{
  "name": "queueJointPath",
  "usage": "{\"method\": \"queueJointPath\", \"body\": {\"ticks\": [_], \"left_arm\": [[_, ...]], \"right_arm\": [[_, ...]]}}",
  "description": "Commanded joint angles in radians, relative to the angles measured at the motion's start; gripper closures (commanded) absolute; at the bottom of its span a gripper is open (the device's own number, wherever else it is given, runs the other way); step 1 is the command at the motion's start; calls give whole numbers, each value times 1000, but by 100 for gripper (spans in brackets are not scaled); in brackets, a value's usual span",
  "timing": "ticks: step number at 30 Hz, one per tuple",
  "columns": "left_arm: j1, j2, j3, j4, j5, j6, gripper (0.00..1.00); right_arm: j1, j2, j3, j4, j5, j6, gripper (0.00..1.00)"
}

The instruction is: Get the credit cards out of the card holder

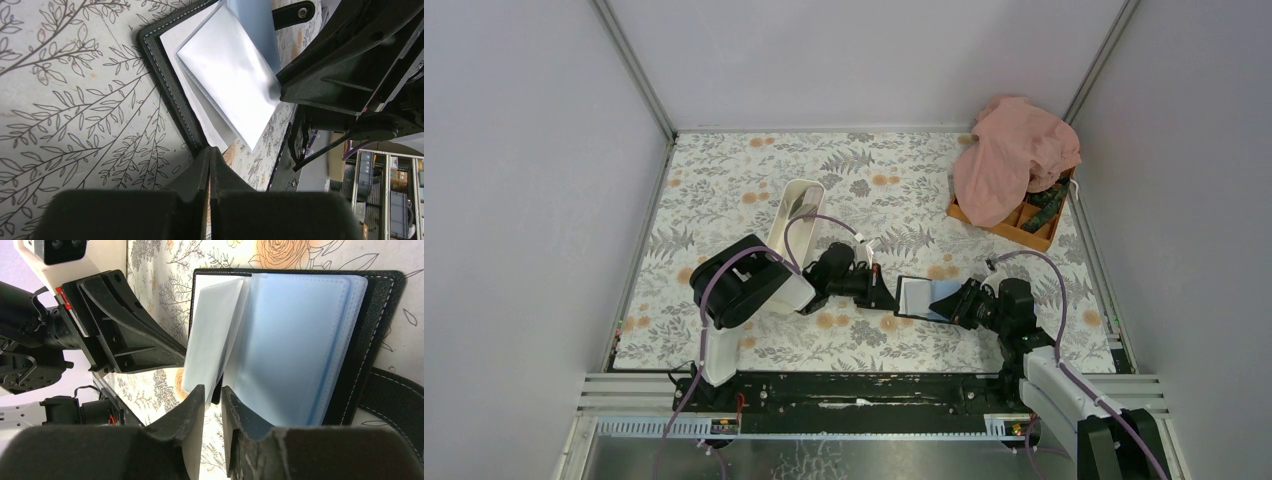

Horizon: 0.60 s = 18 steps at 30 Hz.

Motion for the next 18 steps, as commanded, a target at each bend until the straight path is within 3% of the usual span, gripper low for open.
{"method": "queueJointPath", "body": {"ticks": [1, 8, 12, 18], "left_arm": [[21, 61, -38, -152, -72, 45, 100], [22, 62, -40, -148, -70, 44, 100], [21, 60, -41, -146, -68, 42, 100], [21, 45, -43, -142, -65, 40, 100]], "right_arm": [[-7, -23, 3, 0, -26, 10, 70], [-7, -54, -8, -15, -25, 17, 69], [-6, -12, -4, 7, -32, 9, 72], [-6, 63, 10, 21, -29, -20, 67]]}}
